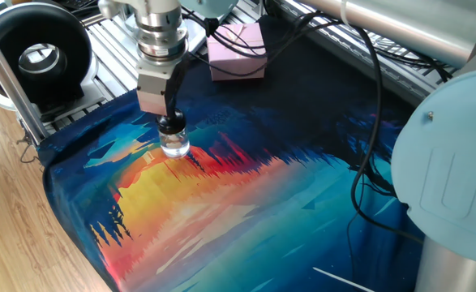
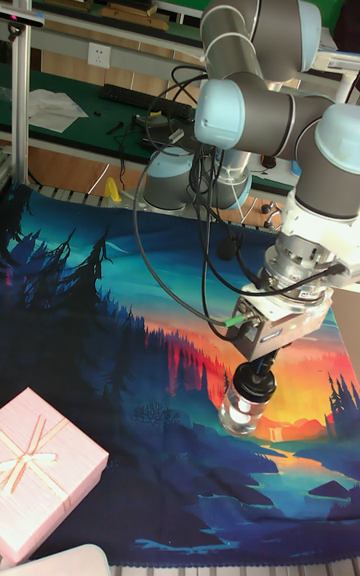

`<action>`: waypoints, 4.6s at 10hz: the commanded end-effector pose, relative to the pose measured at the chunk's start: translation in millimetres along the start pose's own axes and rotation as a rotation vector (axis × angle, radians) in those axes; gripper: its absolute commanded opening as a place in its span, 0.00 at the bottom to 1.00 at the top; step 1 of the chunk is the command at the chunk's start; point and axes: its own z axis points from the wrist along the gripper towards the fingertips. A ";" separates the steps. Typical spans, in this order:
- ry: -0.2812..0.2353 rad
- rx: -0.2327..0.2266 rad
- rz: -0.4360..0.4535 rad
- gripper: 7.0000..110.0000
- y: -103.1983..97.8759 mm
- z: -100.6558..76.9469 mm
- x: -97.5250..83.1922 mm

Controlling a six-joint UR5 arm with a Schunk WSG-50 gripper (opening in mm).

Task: Screw the lid onto the jar

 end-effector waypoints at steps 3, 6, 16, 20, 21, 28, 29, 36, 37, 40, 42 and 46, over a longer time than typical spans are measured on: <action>-0.006 -0.027 0.140 0.00 5.3 -1.5 -3.5; 0.002 -0.023 0.199 0.00 4.0 -1.6 -2.0; -0.011 -0.014 0.484 0.00 2.0 -2.2 -7.3; 0.002 -0.037 0.459 0.00 8.3 -0.8 -5.6; 0.014 -0.045 0.439 0.00 10.9 -0.3 -3.1; 0.031 -0.043 0.336 0.36 7.6 -0.7 -3.2; 0.036 -0.044 0.309 0.36 9.9 -3.0 -4.7; 0.014 -0.050 -0.188 0.36 20.8 -10.0 -17.7; -0.003 -0.030 -0.225 0.36 16.0 -9.5 -22.5; -0.037 0.036 -0.368 0.36 4.4 -8.6 -32.4; -0.056 0.028 -0.421 0.36 7.3 -8.1 -36.6; -0.065 0.019 -0.475 0.36 10.1 -2.7 -28.6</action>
